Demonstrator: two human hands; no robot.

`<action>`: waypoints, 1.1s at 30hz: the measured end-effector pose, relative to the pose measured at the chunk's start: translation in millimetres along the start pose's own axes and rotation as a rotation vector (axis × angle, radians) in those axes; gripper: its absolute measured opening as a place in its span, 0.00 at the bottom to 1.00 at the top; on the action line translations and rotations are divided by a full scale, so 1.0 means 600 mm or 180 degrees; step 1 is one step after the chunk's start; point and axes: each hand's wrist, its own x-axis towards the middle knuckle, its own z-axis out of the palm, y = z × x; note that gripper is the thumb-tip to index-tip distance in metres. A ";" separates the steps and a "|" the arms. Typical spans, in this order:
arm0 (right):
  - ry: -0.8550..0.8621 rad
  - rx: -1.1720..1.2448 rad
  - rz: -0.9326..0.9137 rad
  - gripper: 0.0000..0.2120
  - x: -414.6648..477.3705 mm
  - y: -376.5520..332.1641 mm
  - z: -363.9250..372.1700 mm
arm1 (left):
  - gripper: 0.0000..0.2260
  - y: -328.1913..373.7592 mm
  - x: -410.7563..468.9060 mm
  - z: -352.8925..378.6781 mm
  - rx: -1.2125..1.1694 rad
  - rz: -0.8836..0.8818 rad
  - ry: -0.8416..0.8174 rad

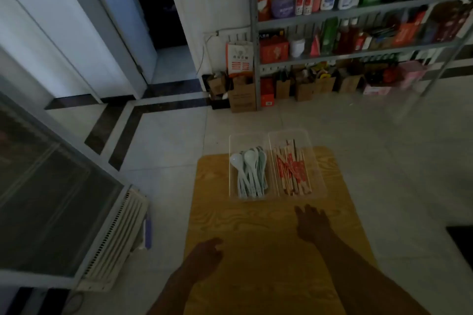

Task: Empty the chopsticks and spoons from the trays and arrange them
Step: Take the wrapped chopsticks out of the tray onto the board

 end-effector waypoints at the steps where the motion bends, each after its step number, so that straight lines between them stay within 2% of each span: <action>1: 0.0238 -0.0021 0.0033 0.29 -0.002 -0.005 -0.001 | 0.19 0.000 0.001 0.002 -0.0003 0.0063 -0.0053; 4: 0.0826 0.0045 0.0042 0.30 0.009 -0.011 -0.009 | 0.18 0.005 -0.009 0.005 -0.0014 0.0139 -0.0066; 5: 0.0862 0.0045 -0.0003 0.30 0.018 -0.011 -0.012 | 0.17 0.005 -0.010 0.009 -0.0069 0.0153 -0.0061; 12: 0.0583 0.0051 -0.0009 0.31 0.065 0.003 -0.011 | 0.18 -0.011 -0.039 0.016 -0.0123 0.0021 -0.0148; 15: 0.0736 0.0027 0.0013 0.28 0.066 -0.001 0.002 | 0.17 -0.031 -0.050 0.016 -0.0138 -0.0024 -0.0141; 20: 0.0727 0.0089 0.0137 0.26 0.014 -0.015 0.041 | 0.17 -0.061 -0.044 0.019 -0.0117 -0.0010 -0.0071; 26: 0.0696 0.0079 0.0145 0.28 -0.090 -0.029 0.113 | 0.18 -0.025 -0.028 0.049 0.0153 0.0293 -0.0194; 31: 0.0521 0.0307 0.0324 0.32 -0.168 -0.068 0.167 | 0.19 0.014 -0.022 0.085 0.0218 0.0549 -0.0410; 33: 0.0776 0.0337 0.0257 0.37 -0.194 -0.088 0.193 | 0.19 0.026 -0.022 0.100 0.0204 0.0571 -0.0445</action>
